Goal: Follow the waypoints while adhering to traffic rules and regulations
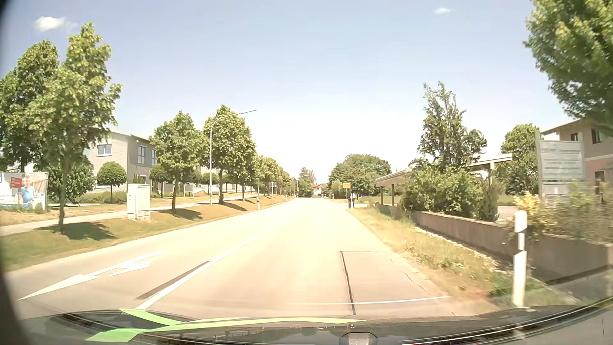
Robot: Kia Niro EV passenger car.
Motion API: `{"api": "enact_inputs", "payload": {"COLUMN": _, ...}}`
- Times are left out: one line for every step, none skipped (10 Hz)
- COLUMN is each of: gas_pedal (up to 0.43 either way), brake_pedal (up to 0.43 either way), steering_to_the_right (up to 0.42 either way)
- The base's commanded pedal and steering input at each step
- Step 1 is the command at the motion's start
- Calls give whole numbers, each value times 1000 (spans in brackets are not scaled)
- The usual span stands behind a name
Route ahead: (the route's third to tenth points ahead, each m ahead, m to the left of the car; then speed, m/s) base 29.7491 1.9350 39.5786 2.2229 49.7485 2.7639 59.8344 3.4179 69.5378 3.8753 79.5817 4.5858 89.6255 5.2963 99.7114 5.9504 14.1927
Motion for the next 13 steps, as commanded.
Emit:
{"api": "enact_inputs", "payload": {"gas_pedal": 197, "brake_pedal": 0, "steering_to_the_right": -13}}
{"api": "enact_inputs", "payload": {"gas_pedal": 197, "brake_pedal": 0, "steering_to_the_right": -11}}
{"api": "enact_inputs", "payload": {"gas_pedal": 197, "brake_pedal": 0, "steering_to_the_right": -8}}
{"api": "enact_inputs", "payload": {"gas_pedal": 197, "brake_pedal": 0, "steering_to_the_right": -7}}
{"api": "enact_inputs", "payload": {"gas_pedal": 197, "brake_pedal": 0, "steering_to_the_right": -6}}
{"api": "enact_inputs", "payload": {"gas_pedal": 197, "brake_pedal": 0, "steering_to_the_right": -7}}
{"api": "enact_inputs", "payload": {"gas_pedal": 197, "brake_pedal": 0, "steering_to_the_right": -7}}
{"api": "enact_inputs", "payload": {"gas_pedal": 189, "brake_pedal": 0, "steering_to_the_right": -7}}
{"api": "enact_inputs", "payload": {"gas_pedal": 177, "brake_pedal": 0, "steering_to_the_right": -7}}
{"api": "enact_inputs", "payload": {"gas_pedal": 177, "brake_pedal": 0, "steering_to_the_right": -6}}
{"api": "enact_inputs", "payload": {"gas_pedal": 177, "brake_pedal": 0, "steering_to_the_right": -7}}
{"api": "enact_inputs", "payload": {"gas_pedal": 189, "brake_pedal": 0, "steering_to_the_right": -7}}
{"api": "enact_inputs", "payload": {"gas_pedal": 197, "brake_pedal": 0, "steering_to_the_right": -7}}
